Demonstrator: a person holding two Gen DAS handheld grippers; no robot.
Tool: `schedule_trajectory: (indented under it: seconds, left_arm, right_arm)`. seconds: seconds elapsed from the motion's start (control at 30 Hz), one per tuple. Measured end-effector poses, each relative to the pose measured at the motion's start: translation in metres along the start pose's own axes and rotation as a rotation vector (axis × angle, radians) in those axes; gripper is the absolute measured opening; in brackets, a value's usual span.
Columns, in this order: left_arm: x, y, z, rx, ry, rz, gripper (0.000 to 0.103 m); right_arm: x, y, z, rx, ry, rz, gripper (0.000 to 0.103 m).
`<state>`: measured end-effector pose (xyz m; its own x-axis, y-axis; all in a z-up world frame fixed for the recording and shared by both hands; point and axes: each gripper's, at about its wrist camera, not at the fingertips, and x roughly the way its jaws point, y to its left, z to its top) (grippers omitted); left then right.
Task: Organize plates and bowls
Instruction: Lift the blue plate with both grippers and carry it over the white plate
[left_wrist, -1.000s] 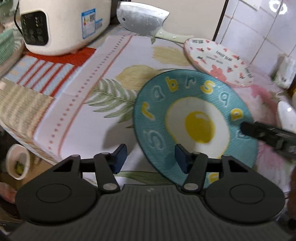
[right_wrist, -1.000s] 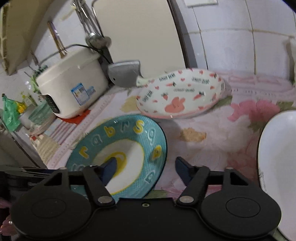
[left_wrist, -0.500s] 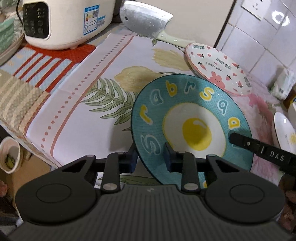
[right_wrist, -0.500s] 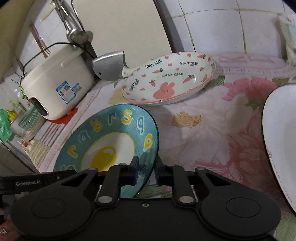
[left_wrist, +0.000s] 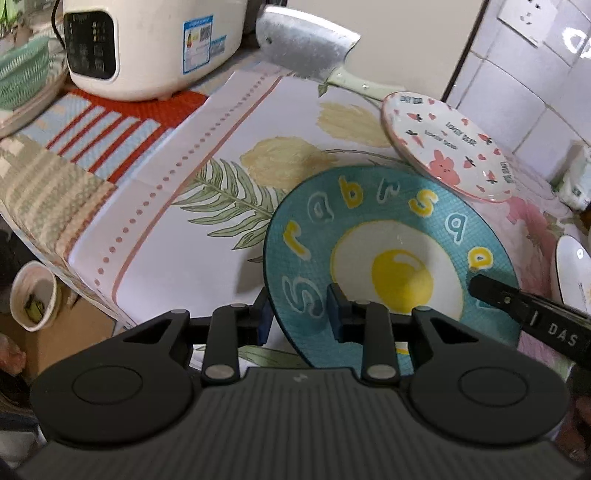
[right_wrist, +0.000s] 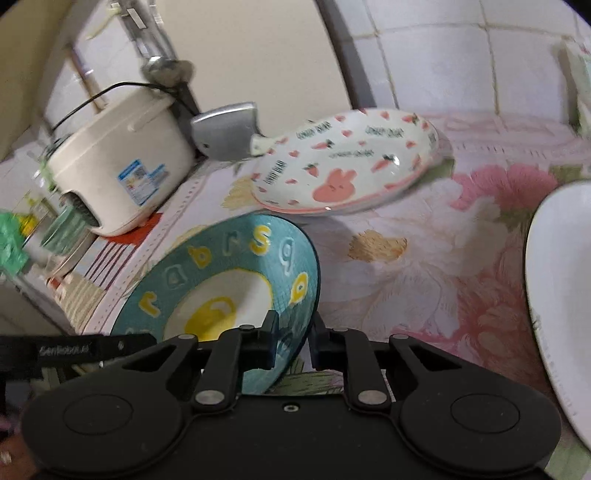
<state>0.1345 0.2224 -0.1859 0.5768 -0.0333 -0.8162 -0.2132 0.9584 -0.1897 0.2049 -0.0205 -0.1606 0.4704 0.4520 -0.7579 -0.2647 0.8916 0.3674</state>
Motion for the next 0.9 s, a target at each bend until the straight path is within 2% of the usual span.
schedule_trajectory:
  seconds: [0.43,0.9]
  left_arm:
    - [-0.056,-0.044,-0.012,0.096,-0.027,-0.002,0.028]
    - [-0.117,-0.106,-0.019,0.183,-0.07,-0.099,0.028]
  right_arm:
    - [-0.063,-0.013,-0.007,0.005,-0.029,0.011,0.021]
    - [-0.168,-0.026,-0.012,0.041,-0.123,-0.045,0.021]
